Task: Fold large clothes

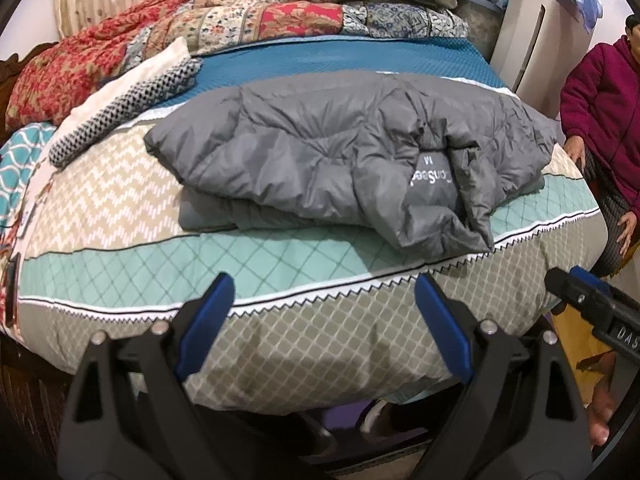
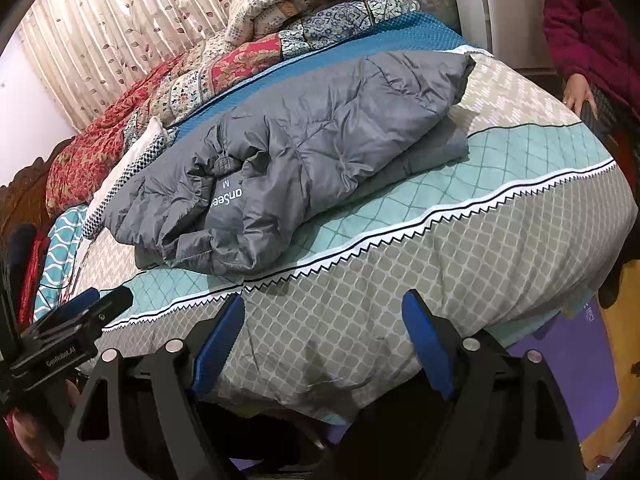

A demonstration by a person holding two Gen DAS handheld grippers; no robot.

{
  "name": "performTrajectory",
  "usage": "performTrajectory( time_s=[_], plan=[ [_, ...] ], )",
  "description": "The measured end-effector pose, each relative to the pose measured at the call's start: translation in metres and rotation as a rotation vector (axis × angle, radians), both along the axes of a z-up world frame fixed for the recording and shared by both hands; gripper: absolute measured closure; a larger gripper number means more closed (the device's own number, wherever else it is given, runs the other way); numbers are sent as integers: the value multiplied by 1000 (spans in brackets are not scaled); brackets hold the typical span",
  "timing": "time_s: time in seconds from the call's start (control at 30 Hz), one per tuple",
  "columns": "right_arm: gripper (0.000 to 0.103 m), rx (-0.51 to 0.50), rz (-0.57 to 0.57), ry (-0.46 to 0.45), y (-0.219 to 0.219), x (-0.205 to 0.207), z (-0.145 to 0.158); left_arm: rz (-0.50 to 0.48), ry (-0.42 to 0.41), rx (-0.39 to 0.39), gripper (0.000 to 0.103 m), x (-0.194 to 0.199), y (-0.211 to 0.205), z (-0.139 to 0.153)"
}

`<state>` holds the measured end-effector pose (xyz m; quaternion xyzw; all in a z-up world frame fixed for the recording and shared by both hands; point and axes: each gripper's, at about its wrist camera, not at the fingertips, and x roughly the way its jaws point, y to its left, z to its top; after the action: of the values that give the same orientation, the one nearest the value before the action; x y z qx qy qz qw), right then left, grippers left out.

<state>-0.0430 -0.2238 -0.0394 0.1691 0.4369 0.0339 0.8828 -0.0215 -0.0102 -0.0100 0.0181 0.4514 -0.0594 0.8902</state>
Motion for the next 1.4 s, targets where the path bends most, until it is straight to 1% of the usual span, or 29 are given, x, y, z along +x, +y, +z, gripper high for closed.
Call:
performTrajectory(
  time_s=[0.17, 0.3, 0.33, 0.4, 0.5, 0.7, 0.87, 1.23, 1.33, 1.4],
  plan=[
    [27, -32, 23, 6, 6, 3, 1, 1, 13, -13, 15, -1, -2, -3],
    [27, -37, 44, 25, 10, 5, 1, 9, -51, 10, 15, -7, -2, 5],
    [27, -37, 45, 27, 10, 5, 0, 11, -59, 9, 12, -8, -2, 6],
    [27, -35, 44, 31, 11, 5, 0, 24, -96, 3, 8, -10, 1, 11],
    [27, -33, 41, 35, 12, 5, -1, 42, -130, 15, 8, -12, 4, 13],
    [27, -37, 36, 46, 15, 7, -2, 51, -82, -7, 8, -9, 13, 5],
    [27, -44, 43, 54, 20, 8, -3, 42, -60, -16, 8, -9, 16, 1],
    [27, -42, 36, 61, 22, 7, -4, 28, -26, -7, 8, -7, 19, -4],
    [27, -45, 42, 57, 21, 9, 1, 29, -23, 0, 8, -3, 17, -2],
    [27, -38, 49, 53, 21, 9, 6, 40, -6, 6, 8, 2, 17, -2]
  ],
)
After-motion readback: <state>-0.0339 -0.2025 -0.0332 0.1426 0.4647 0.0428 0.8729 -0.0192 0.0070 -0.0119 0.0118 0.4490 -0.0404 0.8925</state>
